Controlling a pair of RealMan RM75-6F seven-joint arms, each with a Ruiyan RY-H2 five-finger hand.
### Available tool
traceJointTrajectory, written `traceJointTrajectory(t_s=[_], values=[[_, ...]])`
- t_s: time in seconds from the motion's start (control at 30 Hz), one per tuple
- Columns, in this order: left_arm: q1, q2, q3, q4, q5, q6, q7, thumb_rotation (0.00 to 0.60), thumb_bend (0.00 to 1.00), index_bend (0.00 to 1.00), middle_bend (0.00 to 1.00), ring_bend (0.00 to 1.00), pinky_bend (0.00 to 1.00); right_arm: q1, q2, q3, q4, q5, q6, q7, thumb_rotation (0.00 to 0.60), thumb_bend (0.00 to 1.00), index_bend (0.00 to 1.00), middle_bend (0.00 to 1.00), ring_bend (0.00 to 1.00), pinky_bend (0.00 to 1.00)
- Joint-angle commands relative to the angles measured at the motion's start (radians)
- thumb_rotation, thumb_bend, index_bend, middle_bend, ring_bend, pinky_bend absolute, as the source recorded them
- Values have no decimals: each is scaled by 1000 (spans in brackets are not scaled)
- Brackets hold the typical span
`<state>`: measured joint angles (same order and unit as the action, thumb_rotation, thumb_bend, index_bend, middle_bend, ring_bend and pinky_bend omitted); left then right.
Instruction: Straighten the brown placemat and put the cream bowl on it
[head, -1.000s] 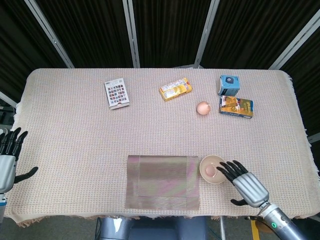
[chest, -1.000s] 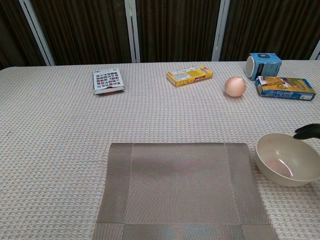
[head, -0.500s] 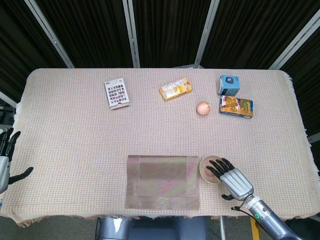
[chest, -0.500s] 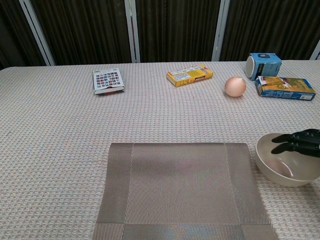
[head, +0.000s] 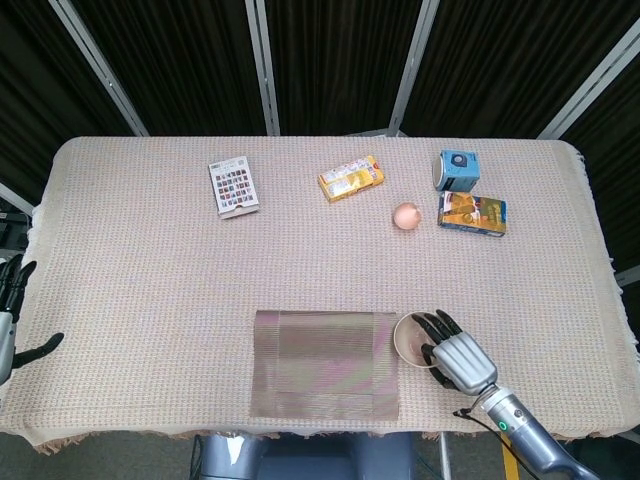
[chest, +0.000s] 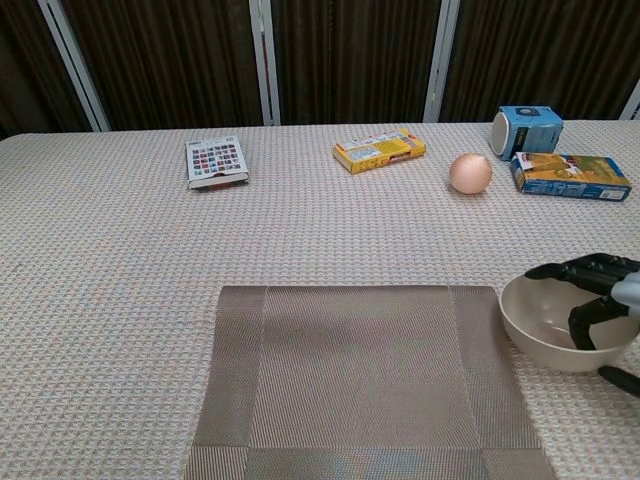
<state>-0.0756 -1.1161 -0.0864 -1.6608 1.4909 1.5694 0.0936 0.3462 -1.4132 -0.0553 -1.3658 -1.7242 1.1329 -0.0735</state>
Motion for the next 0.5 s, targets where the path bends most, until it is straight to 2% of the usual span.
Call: traceJointTrajectory(t_s=[0.03,0.23,0.5], values=[[1,2,-1,-1,-1,1,-3,600,0,0,0,0,0,1,-11,4,15,-10,31,27,600,553,788,0,0,0],[1,5,-2,-4,-3,0,-10,600,0,0,0,0,0,19,-2,44,14,5,68,51,600,545,789,0,0,0],[-2,5,-6,-4,-12,-8,-11,600,0,0,0,0,0,103,-15,176,54,122,14,67,600,545,792,0,0,0]])
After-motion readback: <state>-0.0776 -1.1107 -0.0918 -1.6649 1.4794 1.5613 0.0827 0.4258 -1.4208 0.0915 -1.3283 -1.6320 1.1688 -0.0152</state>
